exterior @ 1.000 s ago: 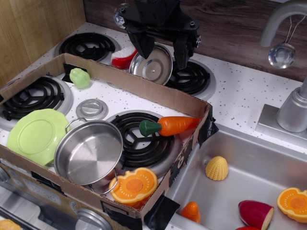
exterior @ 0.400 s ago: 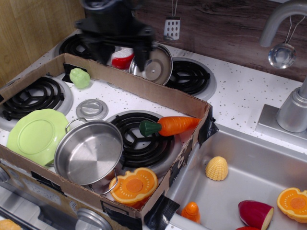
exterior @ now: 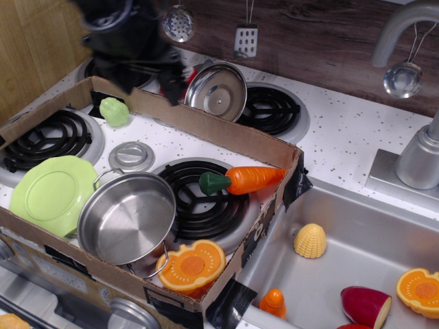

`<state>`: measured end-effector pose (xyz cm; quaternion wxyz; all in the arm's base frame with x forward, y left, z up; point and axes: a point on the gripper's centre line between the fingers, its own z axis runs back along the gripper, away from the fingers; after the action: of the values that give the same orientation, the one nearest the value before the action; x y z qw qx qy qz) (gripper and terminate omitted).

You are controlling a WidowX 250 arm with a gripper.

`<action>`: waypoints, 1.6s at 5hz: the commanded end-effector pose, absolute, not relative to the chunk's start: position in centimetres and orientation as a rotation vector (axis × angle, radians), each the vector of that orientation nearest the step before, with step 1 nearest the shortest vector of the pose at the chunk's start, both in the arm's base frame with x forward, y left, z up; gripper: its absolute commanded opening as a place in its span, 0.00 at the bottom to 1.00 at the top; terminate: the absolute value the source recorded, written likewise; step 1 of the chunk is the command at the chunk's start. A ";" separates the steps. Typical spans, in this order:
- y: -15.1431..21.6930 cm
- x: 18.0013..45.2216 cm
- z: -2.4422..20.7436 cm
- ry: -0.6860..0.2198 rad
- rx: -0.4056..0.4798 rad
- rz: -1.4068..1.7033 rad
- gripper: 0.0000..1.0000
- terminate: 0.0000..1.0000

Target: Put broccoli in pot

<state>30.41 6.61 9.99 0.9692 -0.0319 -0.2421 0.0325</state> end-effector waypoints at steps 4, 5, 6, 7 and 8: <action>16.0 32.5 9.6 -0.350 -0.006 0.008 1.00 0.00; 16.2 32.8 8.9 -0.289 0.008 0.032 1.00 0.00; 16.3 33.2 8.0 -0.265 -0.014 0.036 1.00 0.00; 16.0 33.8 7.2 -0.276 -0.022 0.035 1.00 0.00; 15.8 34.1 6.7 -0.286 -0.029 0.037 1.00 0.00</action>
<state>33.42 15.36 5.00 0.9922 -0.0271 -0.1201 0.0217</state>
